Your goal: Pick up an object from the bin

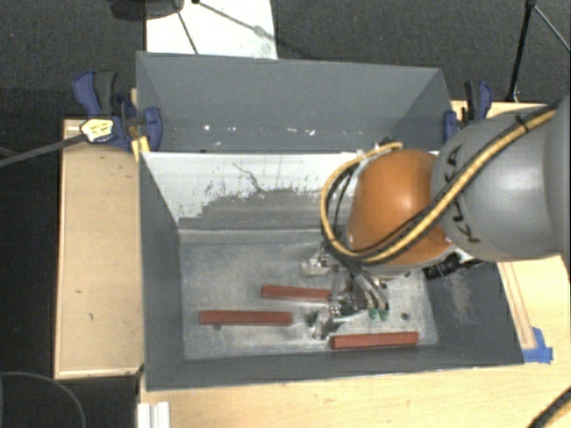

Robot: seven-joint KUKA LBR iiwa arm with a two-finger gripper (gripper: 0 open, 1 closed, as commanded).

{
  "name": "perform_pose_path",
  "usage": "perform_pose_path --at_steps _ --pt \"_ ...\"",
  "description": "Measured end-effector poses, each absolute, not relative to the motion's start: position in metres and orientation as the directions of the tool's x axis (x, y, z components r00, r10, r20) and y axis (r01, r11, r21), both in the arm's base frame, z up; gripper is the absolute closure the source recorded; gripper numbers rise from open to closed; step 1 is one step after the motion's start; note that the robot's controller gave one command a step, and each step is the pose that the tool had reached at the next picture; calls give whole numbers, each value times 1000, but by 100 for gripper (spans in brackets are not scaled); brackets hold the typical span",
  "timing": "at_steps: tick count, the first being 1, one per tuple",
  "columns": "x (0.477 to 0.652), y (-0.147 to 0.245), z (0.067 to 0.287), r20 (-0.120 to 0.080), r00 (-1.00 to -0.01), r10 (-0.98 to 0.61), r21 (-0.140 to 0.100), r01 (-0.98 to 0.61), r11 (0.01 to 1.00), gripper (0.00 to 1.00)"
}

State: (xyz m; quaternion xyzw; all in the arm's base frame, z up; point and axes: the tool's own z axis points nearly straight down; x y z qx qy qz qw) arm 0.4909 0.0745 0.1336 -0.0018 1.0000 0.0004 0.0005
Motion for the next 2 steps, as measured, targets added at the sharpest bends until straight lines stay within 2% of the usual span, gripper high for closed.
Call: perform_pose_path --at_steps 1,2 --pt "514 70 133 -3 -998 -55 1 -55 998 0" --pt "521 70 145 -4 -994 113 1 113 994 0"
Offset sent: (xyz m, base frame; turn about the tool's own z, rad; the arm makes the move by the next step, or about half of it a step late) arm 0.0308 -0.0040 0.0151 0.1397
